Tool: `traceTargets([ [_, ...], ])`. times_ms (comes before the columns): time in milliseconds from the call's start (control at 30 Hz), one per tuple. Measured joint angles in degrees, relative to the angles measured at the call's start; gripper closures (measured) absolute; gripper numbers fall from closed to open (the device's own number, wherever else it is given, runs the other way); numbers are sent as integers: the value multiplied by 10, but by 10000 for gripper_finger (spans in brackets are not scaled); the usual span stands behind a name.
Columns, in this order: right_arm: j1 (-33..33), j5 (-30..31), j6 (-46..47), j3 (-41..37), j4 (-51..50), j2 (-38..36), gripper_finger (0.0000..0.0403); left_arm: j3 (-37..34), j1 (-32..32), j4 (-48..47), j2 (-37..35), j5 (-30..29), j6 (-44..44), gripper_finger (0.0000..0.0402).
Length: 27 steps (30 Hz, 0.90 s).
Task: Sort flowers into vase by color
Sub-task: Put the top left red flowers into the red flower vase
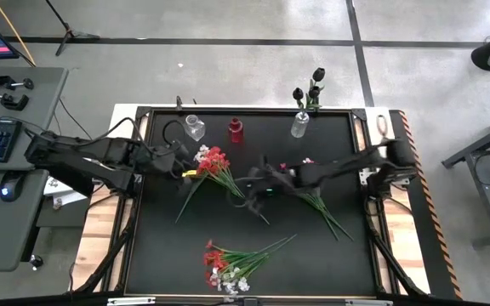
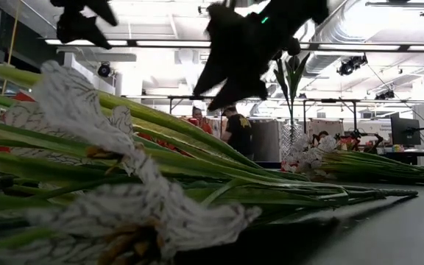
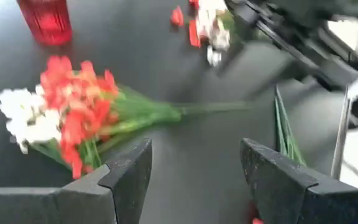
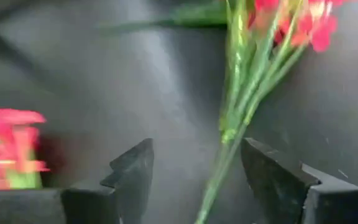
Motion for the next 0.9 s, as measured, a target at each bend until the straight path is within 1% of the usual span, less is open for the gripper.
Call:
traceTargets([
  [100, -9, -12, 0, 57, -36, 63, 169, 0, 0, -61, -6, 14, -1, 170],
  [200, -15, -18, 4, 105, -50, 116, 169, 0, -6, -112, -13, 4, -4, 170],
  [333, -24, -16, 4, 166, -70, 173, 169, 0, -13, -119, -28, -11, 14, 170],
  [467, -33, 14, 4, 218, -119, 219, 169, 0, -13, -116, -43, -13, 33, 170],
  [633, -40, 22, 4, 260, -175, 250, 169, 0, -13, -116, -54, -13, 36, 170],
  [900, -44, 43, 1, 265, -210, 257, 169, 0, -13, -114, -57, -13, 11, 170],
])
